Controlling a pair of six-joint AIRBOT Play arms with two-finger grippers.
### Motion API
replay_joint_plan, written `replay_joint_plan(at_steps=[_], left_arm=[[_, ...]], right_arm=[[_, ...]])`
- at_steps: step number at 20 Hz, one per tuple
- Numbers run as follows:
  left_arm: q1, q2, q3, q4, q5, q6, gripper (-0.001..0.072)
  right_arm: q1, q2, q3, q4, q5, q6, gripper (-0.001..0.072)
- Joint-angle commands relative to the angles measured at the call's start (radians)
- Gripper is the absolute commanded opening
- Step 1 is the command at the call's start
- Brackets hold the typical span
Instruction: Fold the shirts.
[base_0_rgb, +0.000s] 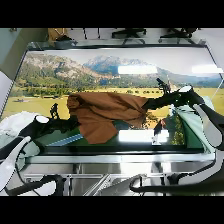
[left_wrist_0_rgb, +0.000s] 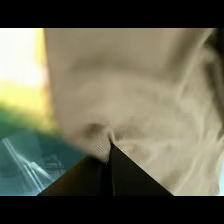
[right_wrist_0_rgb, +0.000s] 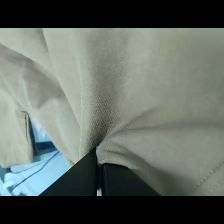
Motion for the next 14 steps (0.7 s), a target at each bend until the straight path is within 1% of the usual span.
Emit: replay_joint_plan(at_steps=[1, 3, 4, 6, 8, 11, 14], left_arm=[[-0.011, -0.086, 0.145, -0.015, -0.061, 0.056, 0.0016], [-0.003, -0.035, 0.248, -0.015, -0.154, 0.109, 0.0014], [-0.003, 0.023, 0.304, -0.015, -0.190, 0.115, 0.0014], [0.006, 0.187, 0.448, -0.015, -0.250, 0.114, 0.0014], [0.036, 0.366, 0.615, -0.012, -0.282, 0.087, 0.0014], [0.121, 0.579, 0.921, -0.007, -0.291, 0.072, 0.0014], [0.261, 0.670, 1.230, -0.007, -0.298, 0.072, 0.0014]], right_arm=[[-0.001, 0.017, 0.000, 0.018, 0.035, -0.010, 0.0019], [-0.003, 0.078, 0.020, 0.023, 0.074, -0.019, 0.0019], [-0.010, 0.122, 0.042, 0.032, 0.096, -0.018, 0.0019], [-0.038, 0.242, 0.116, 0.072, 0.120, -0.011, 0.0019], [-0.083, 0.378, 0.227, 0.100, 0.124, 0.004, 0.0019], [-0.158, 0.571, 0.437, 0.098, 0.084, 0.004, 0.0019], [-0.234, 0.720, 0.620, 0.086, 0.002, 0.003, 0.0018]])
